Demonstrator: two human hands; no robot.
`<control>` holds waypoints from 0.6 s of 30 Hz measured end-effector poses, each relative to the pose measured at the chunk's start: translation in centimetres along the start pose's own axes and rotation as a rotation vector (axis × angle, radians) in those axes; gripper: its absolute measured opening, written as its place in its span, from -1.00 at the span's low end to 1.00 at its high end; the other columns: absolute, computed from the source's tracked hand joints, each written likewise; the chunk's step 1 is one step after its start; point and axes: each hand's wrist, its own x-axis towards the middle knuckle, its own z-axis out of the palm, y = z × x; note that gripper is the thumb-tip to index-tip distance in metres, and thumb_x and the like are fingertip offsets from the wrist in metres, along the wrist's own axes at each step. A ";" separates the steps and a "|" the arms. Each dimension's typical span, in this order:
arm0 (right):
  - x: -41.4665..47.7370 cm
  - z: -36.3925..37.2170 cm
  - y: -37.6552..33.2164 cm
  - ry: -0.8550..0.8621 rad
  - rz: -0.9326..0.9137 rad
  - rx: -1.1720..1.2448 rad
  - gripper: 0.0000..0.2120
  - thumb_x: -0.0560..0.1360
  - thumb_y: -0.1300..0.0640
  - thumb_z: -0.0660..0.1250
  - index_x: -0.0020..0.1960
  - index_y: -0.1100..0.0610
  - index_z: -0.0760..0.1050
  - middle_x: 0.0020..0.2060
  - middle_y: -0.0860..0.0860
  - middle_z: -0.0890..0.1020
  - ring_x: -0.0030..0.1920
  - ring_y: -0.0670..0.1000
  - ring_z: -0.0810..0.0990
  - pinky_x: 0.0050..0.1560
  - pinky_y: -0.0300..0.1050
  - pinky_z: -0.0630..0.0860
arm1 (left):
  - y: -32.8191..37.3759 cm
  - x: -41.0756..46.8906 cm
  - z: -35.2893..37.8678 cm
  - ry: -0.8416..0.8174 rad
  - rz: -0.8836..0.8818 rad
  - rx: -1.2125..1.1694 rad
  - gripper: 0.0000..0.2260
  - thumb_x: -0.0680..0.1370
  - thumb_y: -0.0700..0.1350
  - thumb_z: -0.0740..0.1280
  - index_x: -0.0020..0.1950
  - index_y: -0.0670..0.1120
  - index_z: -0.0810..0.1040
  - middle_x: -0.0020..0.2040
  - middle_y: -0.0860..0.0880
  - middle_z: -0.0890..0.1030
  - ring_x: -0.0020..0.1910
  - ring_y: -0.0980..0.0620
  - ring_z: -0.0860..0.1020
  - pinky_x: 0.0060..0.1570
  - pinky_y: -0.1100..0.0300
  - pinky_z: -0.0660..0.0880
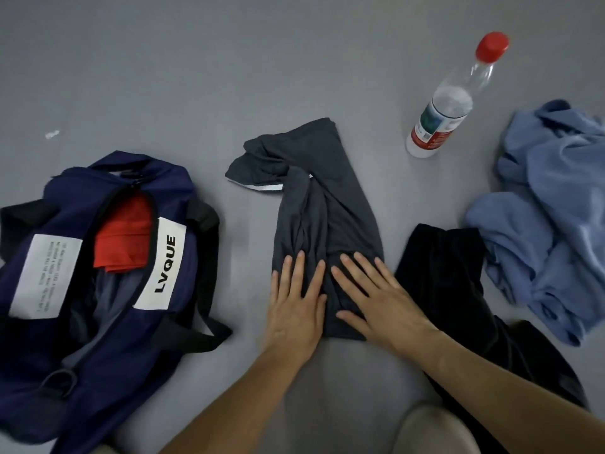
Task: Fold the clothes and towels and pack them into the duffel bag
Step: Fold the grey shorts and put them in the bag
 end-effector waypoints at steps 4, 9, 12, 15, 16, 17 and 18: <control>-3.6 1.9 -1.7 0.009 -0.129 -0.060 -0.34 0.66 -0.29 -0.06 0.64 0.00 -0.04 0.62 0.06 0.05 0.61 0.12 0.02 0.52 0.16 0.02 | -0.9 -2.8 0.0 -0.035 -0.071 -0.021 -0.47 0.68 0.18 -0.16 0.64 0.13 -0.20 0.64 -0.05 -0.26 0.60 -0.05 -0.33 0.56 -0.11 -0.21; -6.3 3.6 -4.9 0.014 -0.152 -0.118 -0.24 0.58 -0.33 0.03 0.64 0.03 0.00 0.60 0.11 0.14 0.59 0.16 0.11 0.48 0.20 0.08 | -2.0 -8.5 0.9 -0.080 -0.102 0.017 -0.44 0.67 0.26 -0.20 0.62 0.16 -0.27 0.61 -0.02 -0.37 0.58 -0.06 -0.36 0.55 -0.11 -0.25; -7.0 3.1 -5.7 0.067 -0.150 -0.095 -0.25 0.56 -0.25 0.21 0.64 -0.02 0.03 0.59 0.13 0.17 0.55 0.18 0.22 0.51 0.23 0.23 | -2.9 -10.9 0.5 -0.064 -0.147 0.030 -0.43 0.67 0.26 -0.17 0.64 0.13 -0.22 0.62 -0.04 -0.33 0.60 -0.08 -0.32 0.56 -0.11 -0.23; -7.4 3.5 -5.7 0.063 -0.197 -0.131 -0.35 0.58 -0.19 0.25 0.60 -0.07 0.15 0.57 0.10 0.25 0.53 0.18 0.29 0.47 0.27 0.28 | -3.1 -12.5 -0.1 -0.056 0.082 0.088 -0.45 0.70 0.11 -0.02 0.66 -0.03 -0.02 0.66 -0.10 -0.09 0.63 -0.09 -0.10 0.57 -0.09 -0.05; -7.4 3.8 -5.6 0.043 -0.194 -0.144 -0.40 0.61 -0.19 0.17 0.59 -0.06 0.17 0.56 0.07 0.28 0.53 0.17 0.29 0.47 0.27 0.24 | -3.3 -12.8 0.0 -0.074 0.192 0.105 -0.47 0.71 0.07 0.01 0.65 -0.06 0.03 0.66 -0.09 -0.03 0.63 -0.07 -0.03 0.57 -0.06 0.01; -7.4 4.1 -5.5 0.020 -0.184 -0.150 -0.42 0.61 -0.20 0.08 0.59 -0.06 0.18 0.55 0.05 0.29 0.53 0.15 0.28 0.47 0.25 0.19 | -3.6 -12.8 0.2 -0.100 0.272 0.116 -0.47 0.71 0.07 0.01 0.65 -0.06 0.03 0.65 -0.07 -0.01 0.63 -0.04 0.02 0.57 -0.02 0.02; -7.2 4.3 -5.3 0.008 -0.177 -0.154 -0.41 0.61 -0.21 0.03 0.59 -0.05 0.18 0.55 0.03 0.29 0.54 0.14 0.26 0.46 0.24 0.16 | -4.0 -12.6 0.3 -0.133 0.308 0.117 -0.46 0.72 0.11 0.01 0.66 -0.04 -0.01 0.66 -0.04 -0.03 0.63 -0.01 0.02 0.56 0.01 -0.01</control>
